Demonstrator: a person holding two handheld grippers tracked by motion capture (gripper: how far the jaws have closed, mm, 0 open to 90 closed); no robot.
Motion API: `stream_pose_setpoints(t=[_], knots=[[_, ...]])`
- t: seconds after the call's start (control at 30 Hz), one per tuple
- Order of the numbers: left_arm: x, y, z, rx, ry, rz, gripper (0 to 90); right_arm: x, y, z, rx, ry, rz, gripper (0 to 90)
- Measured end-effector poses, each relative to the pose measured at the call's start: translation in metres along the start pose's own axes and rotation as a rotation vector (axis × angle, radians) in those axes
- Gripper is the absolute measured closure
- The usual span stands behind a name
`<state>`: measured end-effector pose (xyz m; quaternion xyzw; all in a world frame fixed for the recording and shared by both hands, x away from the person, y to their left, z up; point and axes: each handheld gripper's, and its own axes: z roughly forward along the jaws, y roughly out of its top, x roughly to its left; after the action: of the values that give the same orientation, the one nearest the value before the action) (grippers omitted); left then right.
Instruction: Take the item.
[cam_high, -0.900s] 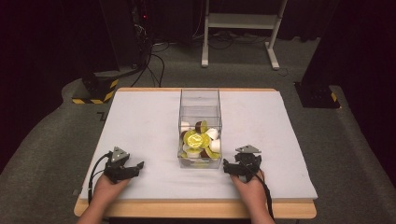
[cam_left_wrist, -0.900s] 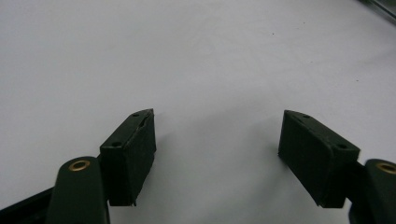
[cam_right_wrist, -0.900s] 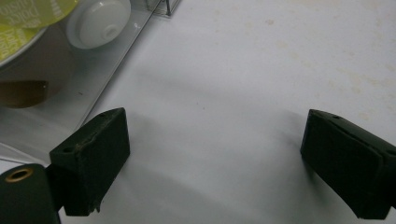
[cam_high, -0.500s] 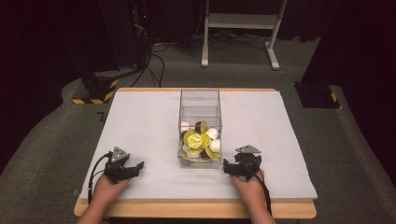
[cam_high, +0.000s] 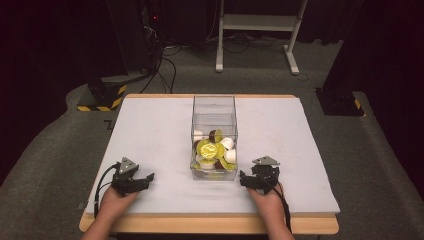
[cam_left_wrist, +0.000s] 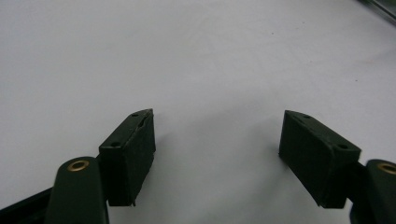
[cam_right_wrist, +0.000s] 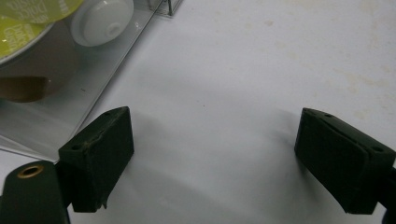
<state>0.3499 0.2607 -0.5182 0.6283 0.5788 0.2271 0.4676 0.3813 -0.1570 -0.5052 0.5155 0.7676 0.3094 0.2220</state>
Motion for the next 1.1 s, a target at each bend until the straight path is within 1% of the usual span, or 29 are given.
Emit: stream_pose_setpoints(t=[0.07, 0.13, 0.2, 0.33, 0.37, 0.4, 0.43, 0.5, 0.6, 0.73, 1.03, 1.1], knots=[[0.0, 0.0, 0.0, 0.002, 0.0, 0.002, 27.1, -0.001, 0.0, 0.0, -0.004, 0.001, -0.002, 13.4], [0.0, 0.0, 0.0, 0.001, 0.0, 0.001, 27.1, -0.001, -0.001, -0.001, -0.006, 0.005, 0.007, 15.0], [0.0, 0.0, 0.0, 0.002, 0.0, 0.002, 27.1, -0.002, -0.001, -0.002, -0.008, -0.002, 0.006, 18.7], [0.0, 0.0, 0.0, 0.001, 0.0, 0.001, 27.1, -0.004, -0.001, -0.004, -0.013, -0.001, 0.015, 26.6], [0.0, 0.0, 0.0, -0.001, 0.0, -0.001, 27.1, -0.004, -0.001, -0.004, -0.013, -0.001, 0.015, 26.6], [0.0, 0.0, 0.0, 0.0, 0.0, 0.0, 27.1, -0.006, -0.001, -0.006, -0.015, 0.013, 0.018, 31.2], [0.0, 0.0, 0.0, -0.001, 0.0, -0.001, 27.1, -0.006, -0.001, -0.006, -0.016, 0.025, 0.017, 32.4], [0.0, 0.0, 0.0, 0.0, 0.0, 0.0, 27.1, -0.005, 0.0, -0.008, -0.021, 0.034, 0.016, 33.8], [0.0, 0.0, 0.0, -0.001, 0.0, 0.0, 27.1, -0.004, 0.002, -0.011, -0.034, 0.042, -0.002, 35.8], [0.0, 0.0, 0.0, 0.0, 0.001, 0.002, 27.0, -0.002, 0.005, -0.015, -0.051, 0.055, -0.007, 36.1], [0.0, 0.0, 0.0, 0.001, 0.001, 0.004, 27.1, 0.003, 0.012, -0.02, -0.091, 0.062, -0.03, 37.2], [0.0, 0.0, 0.0, 0.001, 0.002, 0.004, 27.1, 0.005, 0.014, -0.021, -0.099, 0.059, -0.046, 37.5]])
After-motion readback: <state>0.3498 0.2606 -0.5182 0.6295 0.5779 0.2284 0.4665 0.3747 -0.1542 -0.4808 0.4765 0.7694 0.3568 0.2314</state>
